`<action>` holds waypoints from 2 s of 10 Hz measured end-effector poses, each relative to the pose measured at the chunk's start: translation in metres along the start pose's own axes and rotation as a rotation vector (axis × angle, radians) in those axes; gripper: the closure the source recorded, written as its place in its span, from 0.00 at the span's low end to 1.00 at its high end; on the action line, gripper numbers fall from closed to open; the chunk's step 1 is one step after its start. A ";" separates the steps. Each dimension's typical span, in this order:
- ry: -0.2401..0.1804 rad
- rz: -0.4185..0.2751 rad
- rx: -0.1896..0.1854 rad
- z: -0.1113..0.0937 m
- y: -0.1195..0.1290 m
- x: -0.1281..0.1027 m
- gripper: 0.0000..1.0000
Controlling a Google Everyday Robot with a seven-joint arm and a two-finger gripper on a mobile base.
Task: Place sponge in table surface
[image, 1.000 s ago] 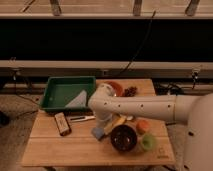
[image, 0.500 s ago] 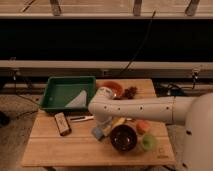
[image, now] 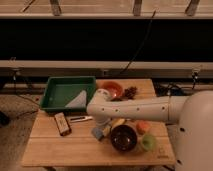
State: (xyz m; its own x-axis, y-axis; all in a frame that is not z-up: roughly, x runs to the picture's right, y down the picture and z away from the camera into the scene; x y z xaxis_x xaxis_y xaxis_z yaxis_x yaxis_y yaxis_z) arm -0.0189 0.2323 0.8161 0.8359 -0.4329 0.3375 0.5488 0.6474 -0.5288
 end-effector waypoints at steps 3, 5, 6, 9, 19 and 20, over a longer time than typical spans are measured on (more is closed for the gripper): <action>0.021 0.014 -0.008 0.006 0.003 0.003 0.56; 0.034 0.029 -0.006 0.005 0.004 0.006 0.76; 0.039 0.035 -0.002 0.001 0.003 0.007 0.87; 0.062 0.021 0.025 -0.030 0.000 0.003 1.00; -0.014 -0.173 0.120 -0.140 -0.005 -0.077 1.00; -0.021 -0.182 0.119 -0.141 -0.005 -0.080 0.97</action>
State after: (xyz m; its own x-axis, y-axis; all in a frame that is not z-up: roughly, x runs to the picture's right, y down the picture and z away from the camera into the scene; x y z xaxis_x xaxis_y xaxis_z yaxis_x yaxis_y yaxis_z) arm -0.0903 0.1754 0.6818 0.7224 -0.5368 0.4358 0.6868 0.6299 -0.3626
